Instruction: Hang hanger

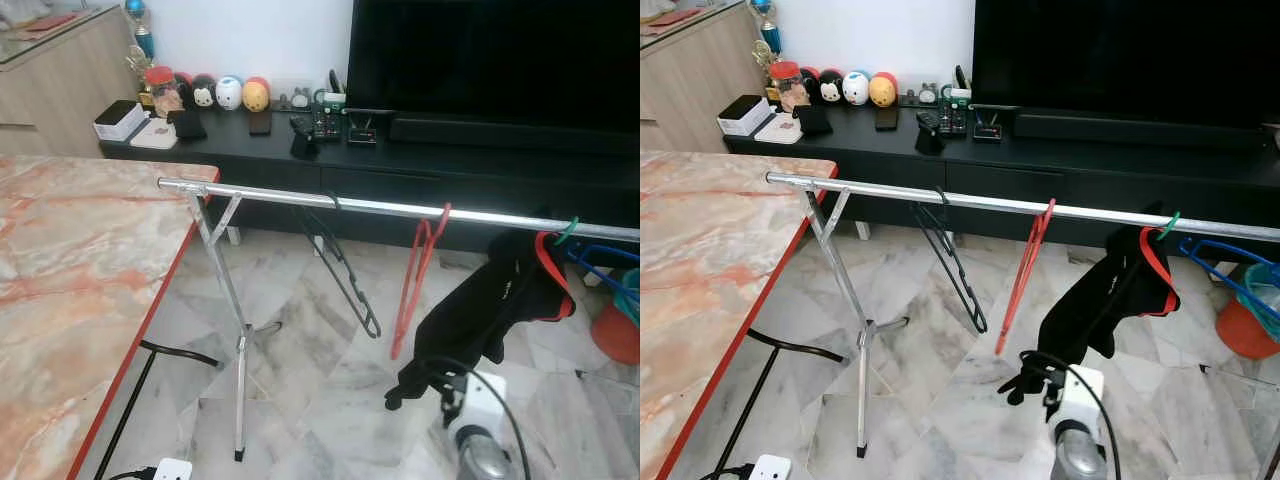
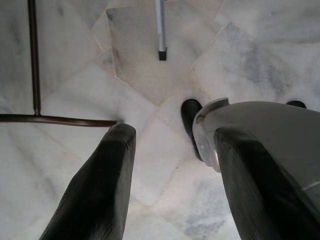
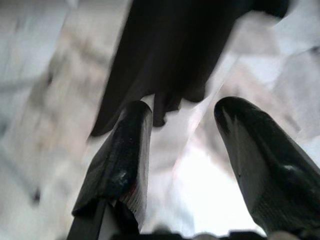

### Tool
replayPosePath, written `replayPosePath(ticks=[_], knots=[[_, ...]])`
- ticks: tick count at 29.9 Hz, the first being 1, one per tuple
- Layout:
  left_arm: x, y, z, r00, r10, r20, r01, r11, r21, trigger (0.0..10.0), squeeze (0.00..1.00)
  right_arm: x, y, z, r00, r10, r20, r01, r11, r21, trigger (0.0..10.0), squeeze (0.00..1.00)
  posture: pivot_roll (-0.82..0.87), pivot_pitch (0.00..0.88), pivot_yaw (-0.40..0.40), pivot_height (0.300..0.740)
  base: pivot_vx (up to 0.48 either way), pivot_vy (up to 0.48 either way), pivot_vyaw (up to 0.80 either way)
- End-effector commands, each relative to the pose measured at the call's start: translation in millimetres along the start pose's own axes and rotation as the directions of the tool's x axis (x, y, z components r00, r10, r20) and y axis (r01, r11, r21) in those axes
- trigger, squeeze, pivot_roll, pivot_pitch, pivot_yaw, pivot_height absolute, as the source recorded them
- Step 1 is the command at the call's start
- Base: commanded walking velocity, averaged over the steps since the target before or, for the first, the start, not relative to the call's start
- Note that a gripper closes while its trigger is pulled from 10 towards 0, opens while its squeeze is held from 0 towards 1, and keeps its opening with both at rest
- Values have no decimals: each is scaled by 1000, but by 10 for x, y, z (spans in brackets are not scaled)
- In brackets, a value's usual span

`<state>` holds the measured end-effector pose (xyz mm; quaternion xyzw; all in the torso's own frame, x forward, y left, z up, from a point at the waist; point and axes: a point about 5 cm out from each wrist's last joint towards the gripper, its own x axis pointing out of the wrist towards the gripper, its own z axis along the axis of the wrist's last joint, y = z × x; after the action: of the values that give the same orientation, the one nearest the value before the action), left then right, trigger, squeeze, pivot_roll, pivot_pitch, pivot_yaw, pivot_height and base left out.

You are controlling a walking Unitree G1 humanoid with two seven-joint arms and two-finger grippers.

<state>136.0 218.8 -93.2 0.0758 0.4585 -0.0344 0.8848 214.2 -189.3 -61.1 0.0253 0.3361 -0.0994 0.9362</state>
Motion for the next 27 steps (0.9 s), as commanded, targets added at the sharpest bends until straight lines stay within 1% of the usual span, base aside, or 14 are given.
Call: replayPosePath(ticks=[1,2,3,4,5,9,11,14,15,17,23,24,27], knots=[[0,-11,-20,1000,-8,-18,9,1000,18,10000,0,-10,33,-75,998,29,-57,-31,999,-31,10000,0,5,0,-14,740,0,0,0],[0,-16,-21,1000,-9,-19,10,1000,20,10000,0,-26,49,-141,994,53,-97,-59,996,-63,10000,0,2,0,-13,740,0,0,0],[-1,-20,-24,1000,-10,-19,10,1000,19,10000,0,-60,33,-240,989,51,-137,-65,993,-99,10000,0,4,0,-13,740,0,0,0],[-1,-20,-24,1000,-10,-19,10,1000,19,10000,0,-60,33,-240,989,51,-137,-65,993,-99,10000,0,4,0,-13,740,0,0,0],[-2,-20,-27,1000,-9,-18,9,1000,16,10000,0,-85,8,-316,984,44,-175,-66,991,-117,10000,0,6,0,-13,740,0,0,0],[-5,-16,-38,1000,-8,-22,8,1000,14,10000,0,-122,-17,-416,971,63,-232,-94,988,-126,10000,0,-3,0,-13,740,0,0,0],[-6,-14,-43,1000,-8,-26,8,1000,13,10000,0,-140,-33,-463,963,78,-259,-104,991,-89,10000,0,0,0,-13,740,0,0,0],[-7,-12,-45,1000,-8,-27,8,1000,8,10000,0,-160,-48,-506,958,80,-277,-112,989,-102,10000,0,1,0,-11,740,0,0,0],[-4,-11,-36,1000,-10,-24,10,1000,7,10000,0,-170,-48,-527,955,82,-285,-123,984,-130,10000,0,1,0,-11,740,0,0,0],[-1,-10,-24,1000,-12,-21,12,1000,6,10000,0,-171,-46,-530,954,82,-287,-129,980,-150,10000,0,1,0,-11,740,0,0,0],[6,-8,-4,1000,-14,-19,14,1000,12,10000,0,-164,-36,-521,954,70,-292,-111,986,-128,10000,0,-8,0,-10,740,0,0,0],[9,-13,6,1000,-16,-16,17,1000,14,10000,0,-152,-16,-504,954,61,-293,-97,989,-109,10000,0,-6,0,-9,740,0,0,0],[11,-16,10,1000,-16,-14,16,1000,11,10000,0,-145,5,-493,953,59,-296,-92,991,-98,10000,0,-7,0,-10,740,0,0,0]])
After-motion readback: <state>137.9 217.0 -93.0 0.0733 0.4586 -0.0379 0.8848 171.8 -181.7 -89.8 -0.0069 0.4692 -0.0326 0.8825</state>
